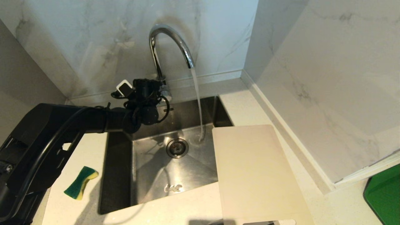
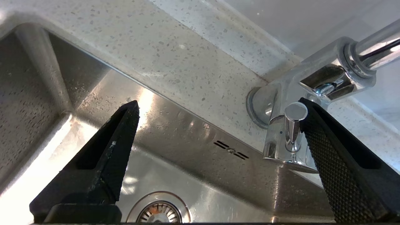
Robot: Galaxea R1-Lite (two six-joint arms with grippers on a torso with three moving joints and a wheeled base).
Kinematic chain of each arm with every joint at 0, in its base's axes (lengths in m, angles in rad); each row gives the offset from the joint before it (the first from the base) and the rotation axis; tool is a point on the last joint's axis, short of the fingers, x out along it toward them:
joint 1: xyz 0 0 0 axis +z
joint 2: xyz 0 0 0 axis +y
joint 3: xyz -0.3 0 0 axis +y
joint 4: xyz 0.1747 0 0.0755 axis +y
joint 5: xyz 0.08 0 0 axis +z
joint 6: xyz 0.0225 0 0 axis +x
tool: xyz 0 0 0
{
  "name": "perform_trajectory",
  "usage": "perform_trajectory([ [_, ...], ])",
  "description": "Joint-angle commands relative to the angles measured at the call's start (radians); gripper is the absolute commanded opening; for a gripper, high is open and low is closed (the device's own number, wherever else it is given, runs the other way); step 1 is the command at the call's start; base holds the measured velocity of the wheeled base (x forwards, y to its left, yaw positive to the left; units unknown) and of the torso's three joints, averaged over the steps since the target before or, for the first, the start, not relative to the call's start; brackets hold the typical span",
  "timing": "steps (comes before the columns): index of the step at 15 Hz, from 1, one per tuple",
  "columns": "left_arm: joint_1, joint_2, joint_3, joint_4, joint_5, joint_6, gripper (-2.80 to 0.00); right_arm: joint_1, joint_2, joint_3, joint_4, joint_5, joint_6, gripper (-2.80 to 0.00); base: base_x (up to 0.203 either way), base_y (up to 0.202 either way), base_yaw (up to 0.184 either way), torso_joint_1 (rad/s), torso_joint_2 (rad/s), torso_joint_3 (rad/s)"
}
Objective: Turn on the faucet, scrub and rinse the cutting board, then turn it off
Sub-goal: Turn on the tap
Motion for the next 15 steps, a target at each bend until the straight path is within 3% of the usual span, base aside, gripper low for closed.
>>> perform_trajectory([
  [1,-0.005,-0.008,0.001,0.019,0.007,-0.02,0.0,0.0,0.0,0.0,0.0,0.0,0.001,-2.8,0.0,0.0,0.0,0.0,0.0,0.0],
  [5,-0.01,-0.022,0.001,0.101,0.005,-0.072,0.0,-0.001,0.0,0.0,0.0,0.0,0.001,-2.8,0.0,0.0,0.0,0.0,0.0,0.0],
  [15,-0.024,-0.148,0.001,0.126,0.002,-0.067,0.0,0.0,0.0,0.0,0.0,0.0,0.001,-2.8,0.0,0.0,0.0,0.0,0.0,0.0],
])
